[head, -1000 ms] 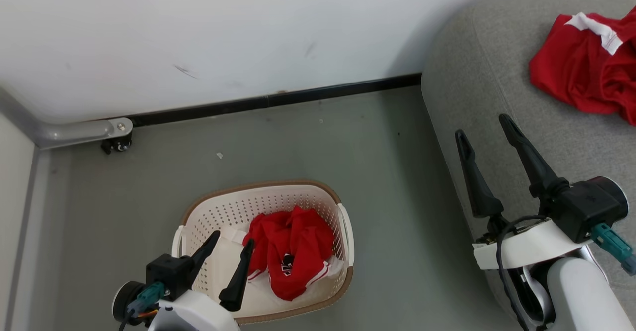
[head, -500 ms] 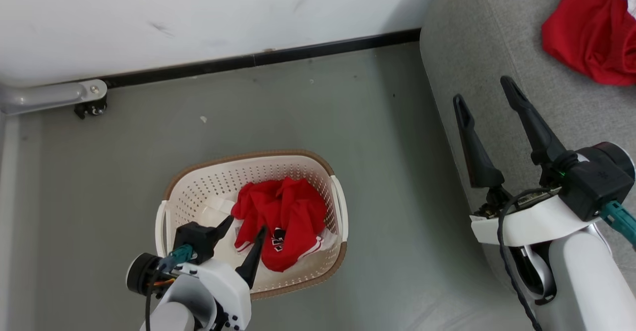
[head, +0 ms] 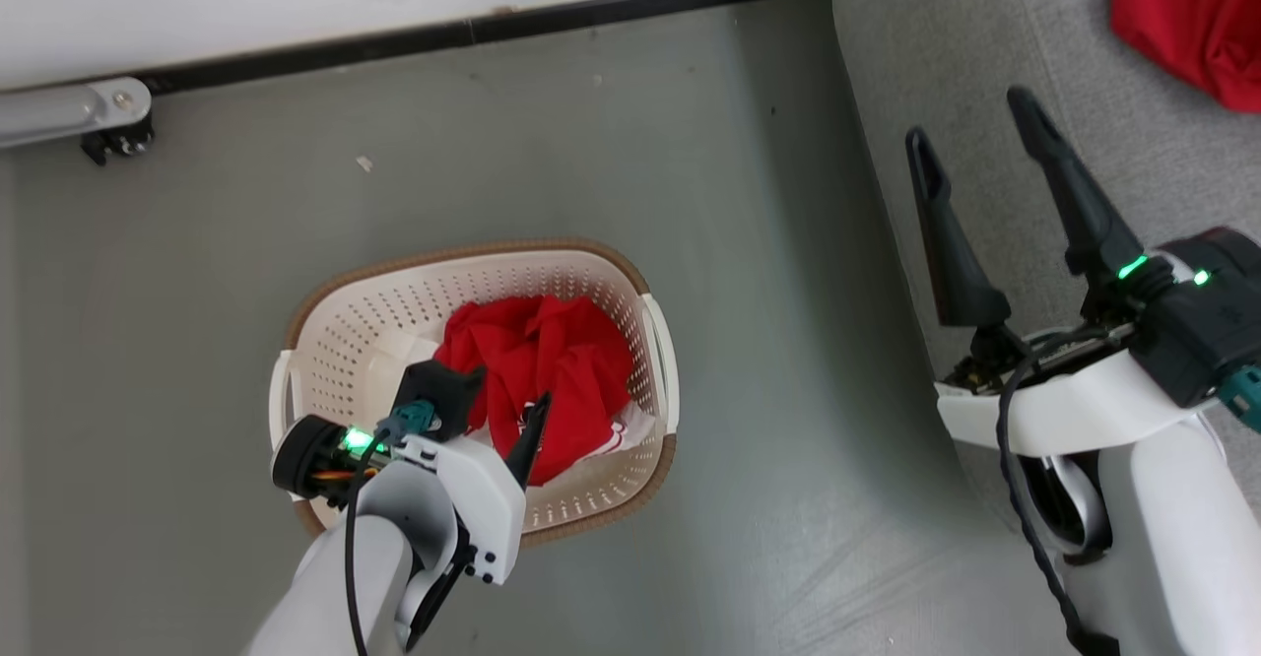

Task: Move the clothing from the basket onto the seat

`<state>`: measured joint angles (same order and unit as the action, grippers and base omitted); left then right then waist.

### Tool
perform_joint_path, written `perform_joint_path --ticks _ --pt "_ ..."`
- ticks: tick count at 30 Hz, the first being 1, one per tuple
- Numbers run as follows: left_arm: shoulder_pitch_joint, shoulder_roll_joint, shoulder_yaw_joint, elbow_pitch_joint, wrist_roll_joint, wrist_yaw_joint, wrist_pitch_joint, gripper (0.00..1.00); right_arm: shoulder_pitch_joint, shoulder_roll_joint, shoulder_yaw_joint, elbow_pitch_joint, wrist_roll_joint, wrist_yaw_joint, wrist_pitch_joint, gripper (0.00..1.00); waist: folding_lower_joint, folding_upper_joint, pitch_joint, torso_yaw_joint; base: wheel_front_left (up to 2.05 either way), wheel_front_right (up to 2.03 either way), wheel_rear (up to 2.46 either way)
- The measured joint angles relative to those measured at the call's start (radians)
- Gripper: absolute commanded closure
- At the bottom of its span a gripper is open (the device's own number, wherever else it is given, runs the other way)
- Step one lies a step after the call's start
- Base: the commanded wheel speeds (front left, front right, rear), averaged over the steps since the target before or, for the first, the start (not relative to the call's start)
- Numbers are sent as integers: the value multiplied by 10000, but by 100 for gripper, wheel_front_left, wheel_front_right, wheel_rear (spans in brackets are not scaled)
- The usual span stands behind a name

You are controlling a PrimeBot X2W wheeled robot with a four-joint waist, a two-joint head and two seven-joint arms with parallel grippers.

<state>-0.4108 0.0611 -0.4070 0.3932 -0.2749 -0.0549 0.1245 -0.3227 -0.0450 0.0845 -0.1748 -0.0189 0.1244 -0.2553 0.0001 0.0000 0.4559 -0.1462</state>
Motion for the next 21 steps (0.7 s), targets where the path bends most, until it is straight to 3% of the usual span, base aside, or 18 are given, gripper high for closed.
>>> perform_joint_path --ticks 21 --pt "-1406 -201 -447 1018 -50 42 606 0 -1364 -23 299 -581 213 0 -13 0 0 0 1679 -285 0 0 0"
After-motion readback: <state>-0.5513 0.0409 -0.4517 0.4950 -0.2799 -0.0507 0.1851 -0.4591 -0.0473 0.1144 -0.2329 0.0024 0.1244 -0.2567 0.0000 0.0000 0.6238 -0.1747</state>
